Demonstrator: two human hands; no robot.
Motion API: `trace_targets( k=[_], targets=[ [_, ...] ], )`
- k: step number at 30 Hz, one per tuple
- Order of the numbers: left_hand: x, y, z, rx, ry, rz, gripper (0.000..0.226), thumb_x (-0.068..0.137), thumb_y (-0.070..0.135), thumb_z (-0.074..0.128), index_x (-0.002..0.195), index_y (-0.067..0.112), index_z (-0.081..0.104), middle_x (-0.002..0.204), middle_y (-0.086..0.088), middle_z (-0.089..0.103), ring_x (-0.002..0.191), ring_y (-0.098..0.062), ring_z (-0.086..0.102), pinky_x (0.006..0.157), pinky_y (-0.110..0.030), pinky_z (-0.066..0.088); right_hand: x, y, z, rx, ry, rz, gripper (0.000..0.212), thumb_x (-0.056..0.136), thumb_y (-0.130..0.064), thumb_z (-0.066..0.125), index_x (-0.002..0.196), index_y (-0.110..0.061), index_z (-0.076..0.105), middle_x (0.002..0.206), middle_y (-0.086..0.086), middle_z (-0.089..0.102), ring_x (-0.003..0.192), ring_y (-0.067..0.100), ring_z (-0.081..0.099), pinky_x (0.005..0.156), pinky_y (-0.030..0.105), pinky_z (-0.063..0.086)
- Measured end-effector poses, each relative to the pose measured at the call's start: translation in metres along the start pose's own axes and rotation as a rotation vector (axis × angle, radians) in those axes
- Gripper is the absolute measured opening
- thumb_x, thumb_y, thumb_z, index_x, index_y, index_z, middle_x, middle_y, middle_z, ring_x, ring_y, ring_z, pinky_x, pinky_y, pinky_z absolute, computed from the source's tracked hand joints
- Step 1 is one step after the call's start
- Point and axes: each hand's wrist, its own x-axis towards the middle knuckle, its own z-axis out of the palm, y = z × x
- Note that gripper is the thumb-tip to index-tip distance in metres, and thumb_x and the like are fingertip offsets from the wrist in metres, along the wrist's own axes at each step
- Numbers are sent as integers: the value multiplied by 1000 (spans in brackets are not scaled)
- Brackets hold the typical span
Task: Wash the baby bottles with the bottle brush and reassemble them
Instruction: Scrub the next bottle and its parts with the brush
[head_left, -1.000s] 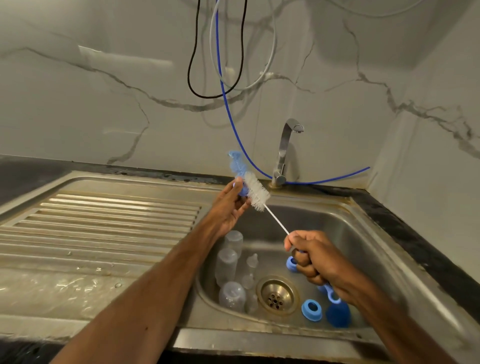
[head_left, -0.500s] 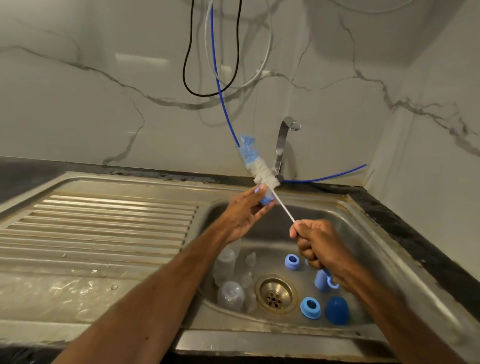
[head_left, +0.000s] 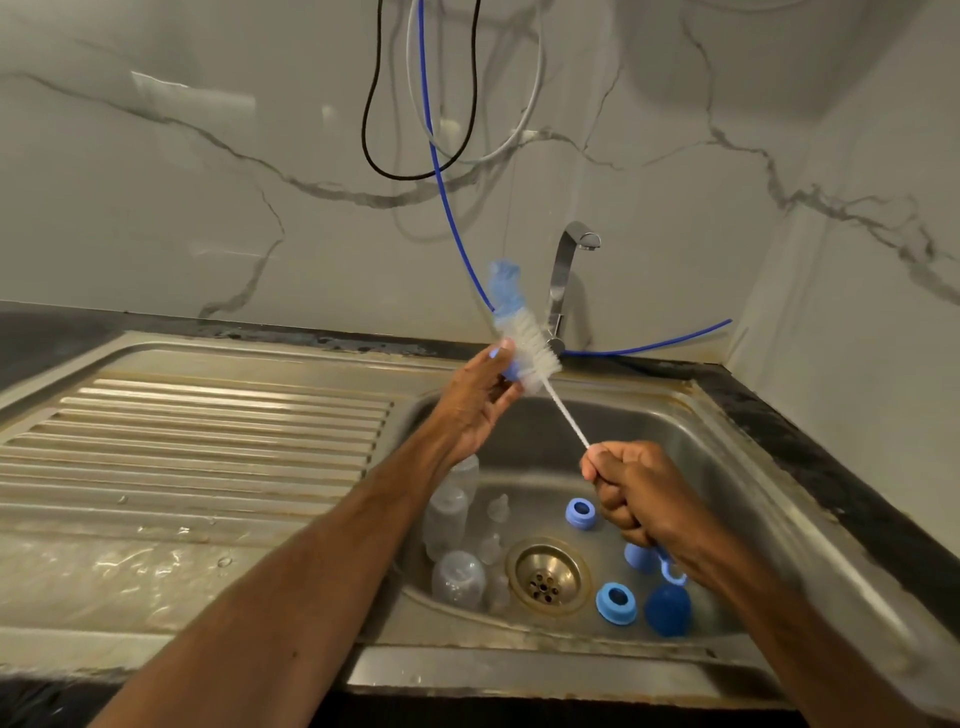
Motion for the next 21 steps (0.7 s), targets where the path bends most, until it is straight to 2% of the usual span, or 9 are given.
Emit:
trace_targets(
  k=[1, 3, 5, 7, 9, 12, 14, 17, 21],
  targets=[
    [1, 2, -6, -2, 30, 19, 23, 98, 21, 66, 117, 8, 68, 128, -20, 68, 121, -31, 66, 102, -39, 55, -3, 2, 0, -28, -25, 10, 36, 106, -12, 38, 74, -11, 56, 52, 0, 34, 39, 8, 23, 37, 15, 17],
    [-1, 2, -14, 9, 42, 10, 26, 99, 21, 66, 121, 7, 66, 125, -18, 70, 113, -27, 70, 94, -34, 60, -2, 2, 0, -45, -25, 7, 36, 105, -10, 38, 74, -10, 57, 53, 2, 33, 39, 8, 23, 37, 15, 17],
    [-7, -2, -8, 36, -48, -52, 27, 99, 18, 65, 122, 5, 66, 120, -16, 72, 106, -24, 73, 88, -31, 61, 4, -2, 1, -2, 30, -7, 34, 104, -9, 38, 76, -9, 57, 52, 1, 33, 40, 9, 22, 37, 16, 17],
    [-9, -7, 5, 74, -118, -73, 21, 99, 16, 64, 115, 4, 69, 115, -17, 72, 104, -24, 72, 89, -31, 61, 9, -7, 3, 40, 90, -16, 33, 103, -7, 38, 77, -9, 57, 52, 0, 33, 40, 10, 21, 37, 16, 17],
    [-6, -6, 13, 33, -68, -45, 20, 99, 15, 66, 114, 3, 69, 116, -18, 71, 107, -27, 71, 89, -33, 61, 7, -5, 3, 30, 103, -18, 32, 103, -6, 37, 77, -9, 56, 51, 0, 33, 39, 9, 22, 37, 16, 17],
    [1, -3, -2, 11, 58, -2, 30, 99, 20, 66, 124, 3, 67, 124, -19, 70, 114, -28, 70, 86, -31, 62, -3, 3, 0, -80, 60, 9, 31, 102, -5, 37, 78, -6, 57, 51, 2, 35, 36, 7, 25, 37, 16, 17],
    [-2, -5, -8, 51, 44, -40, 33, 99, 22, 65, 126, 2, 65, 124, -18, 70, 110, -25, 72, 86, -30, 61, 0, 3, -1, -122, 73, 3, 32, 101, -5, 37, 77, -5, 58, 51, 3, 36, 34, 6, 27, 36, 16, 18],
    [-6, -9, 9, 33, -74, -94, 32, 100, 18, 64, 124, -3, 65, 122, -23, 71, 108, -29, 73, 90, -32, 61, 14, -2, -5, -80, 174, -8, 33, 101, -5, 38, 75, -9, 59, 49, 1, 38, 33, 5, 28, 33, 16, 21],
    [3, -6, 4, 37, 16, -6, 30, 101, 19, 63, 123, -1, 65, 124, -24, 69, 110, -31, 71, 86, -32, 62, 6, 8, -8, -126, 93, 6, 36, 103, -9, 38, 73, -11, 58, 48, -1, 38, 36, 7, 28, 37, 16, 21]
  ],
)
